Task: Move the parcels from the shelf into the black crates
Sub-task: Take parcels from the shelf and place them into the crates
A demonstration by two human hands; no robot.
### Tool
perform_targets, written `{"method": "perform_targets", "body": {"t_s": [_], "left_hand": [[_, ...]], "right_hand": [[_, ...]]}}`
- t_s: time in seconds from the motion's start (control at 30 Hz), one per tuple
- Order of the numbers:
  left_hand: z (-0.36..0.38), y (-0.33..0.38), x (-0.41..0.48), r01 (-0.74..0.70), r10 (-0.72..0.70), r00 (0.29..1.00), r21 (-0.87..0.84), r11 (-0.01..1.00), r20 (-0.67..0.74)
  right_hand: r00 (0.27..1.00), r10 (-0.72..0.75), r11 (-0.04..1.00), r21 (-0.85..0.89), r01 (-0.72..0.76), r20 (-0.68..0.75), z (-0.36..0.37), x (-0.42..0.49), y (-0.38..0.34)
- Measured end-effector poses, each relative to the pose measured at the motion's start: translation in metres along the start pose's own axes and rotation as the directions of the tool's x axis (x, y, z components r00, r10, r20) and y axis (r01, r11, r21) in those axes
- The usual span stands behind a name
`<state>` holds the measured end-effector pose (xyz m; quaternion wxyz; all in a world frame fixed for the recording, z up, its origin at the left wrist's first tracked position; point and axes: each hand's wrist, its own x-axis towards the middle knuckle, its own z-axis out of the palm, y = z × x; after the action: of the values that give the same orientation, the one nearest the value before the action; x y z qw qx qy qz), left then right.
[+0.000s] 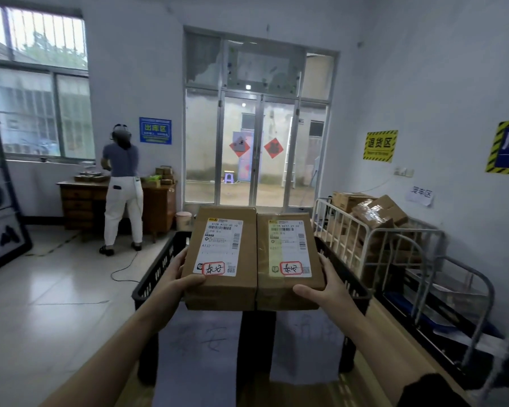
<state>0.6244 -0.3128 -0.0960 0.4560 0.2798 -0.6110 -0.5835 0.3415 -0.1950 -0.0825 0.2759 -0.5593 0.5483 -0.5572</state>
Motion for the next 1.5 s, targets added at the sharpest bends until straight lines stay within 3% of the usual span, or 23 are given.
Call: {"method": "perform_targets", "body": {"t_s": [0.37,0.5,0.67,1.1,1.3,1.5], "left_hand": [[-0.074,0.001,0.027,0.06,-0.05,0.988,0.065,0.996,-0.144],[-0.094,-0.008,0.048,0.062,-0.055,0.987,0.045,0.997,-0.154],[-0.116,-0.024,0.097,0.162,-0.156,0.98,0.041,0.986,-0.126],[-0.144,-0.083,0.185,0.472,-0.466,0.882,0.176,0.864,-0.075],[-0.148,-0.116,0.18,0.582,-0.579,0.813,0.129,0.803,-0.065],[-0.156,-0.146,0.186,0.673,-0.665,0.739,0.159,0.722,-0.111]], "right_hand": [[0.99,-0.008,1.0,0.024,0.004,0.143,0.069,0.087,0.016],[0.983,0.012,0.998,0.065,-0.024,0.183,0.084,0.118,0.028],[0.975,0.066,0.997,0.034,-0.075,0.212,0.096,0.172,0.055],[0.907,0.265,0.958,-0.194,-0.21,0.327,0.126,0.253,0.144],[0.858,0.379,0.889,-0.395,-0.233,0.347,0.136,0.257,0.165],[0.8,0.532,0.774,-0.541,-0.328,0.276,0.153,0.251,0.183]]}}
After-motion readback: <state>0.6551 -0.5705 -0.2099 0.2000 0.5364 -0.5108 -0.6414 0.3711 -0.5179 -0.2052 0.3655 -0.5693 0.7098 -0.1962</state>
